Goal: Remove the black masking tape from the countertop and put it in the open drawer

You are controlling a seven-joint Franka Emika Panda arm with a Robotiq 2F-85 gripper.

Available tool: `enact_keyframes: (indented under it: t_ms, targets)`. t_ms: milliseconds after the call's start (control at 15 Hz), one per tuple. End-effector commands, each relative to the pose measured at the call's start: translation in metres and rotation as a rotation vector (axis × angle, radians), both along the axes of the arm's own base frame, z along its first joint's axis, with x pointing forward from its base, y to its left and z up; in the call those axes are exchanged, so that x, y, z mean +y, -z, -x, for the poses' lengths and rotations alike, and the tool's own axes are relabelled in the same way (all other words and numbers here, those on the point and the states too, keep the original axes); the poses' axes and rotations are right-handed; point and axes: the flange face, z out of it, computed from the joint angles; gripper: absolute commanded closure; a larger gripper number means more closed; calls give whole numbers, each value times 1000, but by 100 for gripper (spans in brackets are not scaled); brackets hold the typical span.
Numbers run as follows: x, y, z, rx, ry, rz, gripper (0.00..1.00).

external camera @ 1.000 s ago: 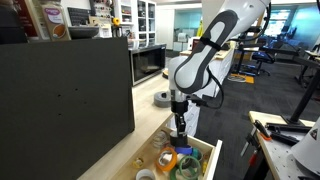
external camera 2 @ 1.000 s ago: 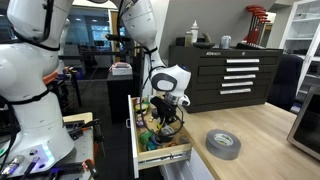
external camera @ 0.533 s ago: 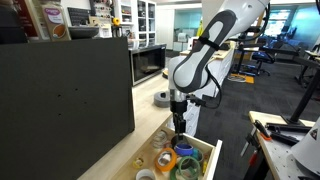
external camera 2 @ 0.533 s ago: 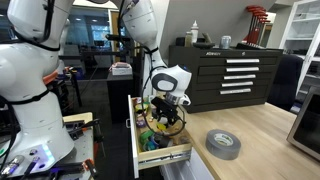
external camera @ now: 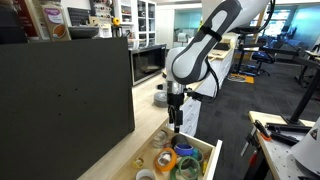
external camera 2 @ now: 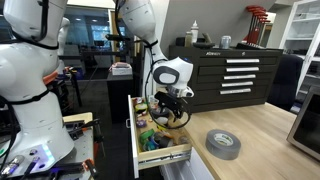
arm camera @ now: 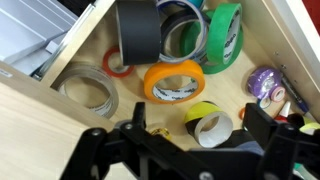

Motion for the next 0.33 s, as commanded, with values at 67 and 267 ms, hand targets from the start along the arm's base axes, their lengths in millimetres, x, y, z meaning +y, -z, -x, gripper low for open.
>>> enact_keyframes:
  t_ms: [67, 267]
  targets:
    - [0, -16, -3, -26, -17, 21, 0]
    - [1, -28, -1, -41, -31, 41, 0]
